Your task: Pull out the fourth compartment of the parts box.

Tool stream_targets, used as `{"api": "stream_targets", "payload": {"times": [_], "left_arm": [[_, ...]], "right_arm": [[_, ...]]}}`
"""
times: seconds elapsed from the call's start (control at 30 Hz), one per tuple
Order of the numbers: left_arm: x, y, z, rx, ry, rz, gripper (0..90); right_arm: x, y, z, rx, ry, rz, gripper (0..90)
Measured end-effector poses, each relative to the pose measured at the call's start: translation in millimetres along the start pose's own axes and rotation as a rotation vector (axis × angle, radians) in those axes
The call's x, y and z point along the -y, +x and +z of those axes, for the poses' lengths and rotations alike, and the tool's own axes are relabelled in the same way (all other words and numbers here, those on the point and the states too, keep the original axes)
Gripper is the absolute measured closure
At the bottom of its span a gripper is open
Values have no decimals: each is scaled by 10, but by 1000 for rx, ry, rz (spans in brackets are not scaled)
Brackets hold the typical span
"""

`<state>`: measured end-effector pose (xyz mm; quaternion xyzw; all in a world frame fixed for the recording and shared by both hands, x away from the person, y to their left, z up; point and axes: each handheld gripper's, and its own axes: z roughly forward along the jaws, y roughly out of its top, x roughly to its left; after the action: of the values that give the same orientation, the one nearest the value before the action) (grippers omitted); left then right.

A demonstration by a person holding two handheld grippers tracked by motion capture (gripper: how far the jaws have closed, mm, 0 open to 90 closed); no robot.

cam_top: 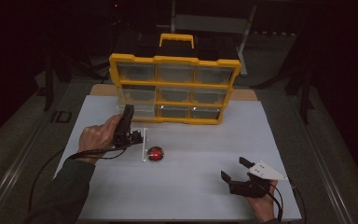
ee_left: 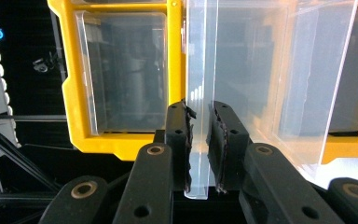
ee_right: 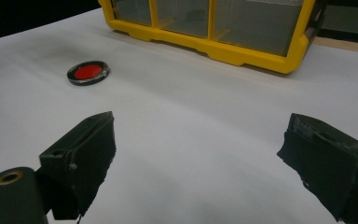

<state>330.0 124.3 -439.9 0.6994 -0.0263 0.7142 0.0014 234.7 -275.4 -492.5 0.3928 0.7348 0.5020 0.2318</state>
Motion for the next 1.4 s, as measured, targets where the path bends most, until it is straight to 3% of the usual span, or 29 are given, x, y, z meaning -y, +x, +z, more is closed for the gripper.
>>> {"api": "stream_targets", "payload": {"times": [0.17,0.2,0.23,0.27,0.33,0.37,0.4,0.43,0.47,0.57,0.7,0.73,0.77,0.8,0.83,0.87,1.07,1.13,1.2,1.23,1.27,1.3,1.33,1.4], "left_arm": [[14,-9,16,49,3,-12,603],[22,-6,17,58,2,-10,603],[32,-16,15,68,-1,-37,566],[45,-19,5,70,-5,-49,445],[53,-23,-4,80,-10,-65,349],[53,-23,-4,80,-10,-65,349],[75,-23,-14,152,-13,-108,214],[82,-17,-10,178,-8,-128,176],[82,-17,-10,178,-8,-128,143],[109,-9,-9,236,-1,-175,78],[120,-3,-31,268,5,-200,28],[125,4,-39,278,8,-211,28],[143,27,-62,306,3,-249,11],[143,27,-62,306,3,-249,4],[163,49,-90,344,-10,-304,4],[163,49,-90,344,-10,-304,3],[214,59,-172,459,-51,-452,0],[239,63,-192,480,-60,-492,0],[239,63,-192,480,-60,-492,0],[274,68,-205,504,-70,-555,0],[274,68,-205,504,-70,-555,0],[303,77,-210,523,-71,-595,0],[303,77,-210,523,-71,-595,0],[348,89,-222,551,-80,-664,0]], "right_arm": [[0,-5,-2,3,-2,-2,91],[0,-5,-2,3,-2,-2,91],[0,-6,-3,3,-2,-2,91],[0,-7,-6,4,-2,0,91],[0,-8,-6,4,-3,2,91],[0,-9,-7,5,-3,2,91],[0,-9,-6,5,-3,2,91],[0,-8,-5,4,-3,1,91],[0,-7,-4,5,-3,-1,91],[0,-6,-8,6,-4,2,91],[-1,-13,-14,10,-7,9,91],[-1,-13,-15,10,-7,10,91],[-1,-9,-15,8,-7,9,91],[-1,-8,-15,8,-8,8,91],[-1,-7,-15,8,-8,8,91],[-1,-7,-15,8,-8,8,91],[-1,-8,-16,9,-9,8,91],[-1,-10,-16,10,-11,8,91],[-1,-10,-16,10,-11,8,91],[-1,-10,-15,10,-11,8,91],[-1,-10,-15,10,-11,8,91],[0,-8,-14,10,-10,8,91],[0,-8,-14,10,-10,8,91],[-1,-9,-14,10,-11,8,91]]}}
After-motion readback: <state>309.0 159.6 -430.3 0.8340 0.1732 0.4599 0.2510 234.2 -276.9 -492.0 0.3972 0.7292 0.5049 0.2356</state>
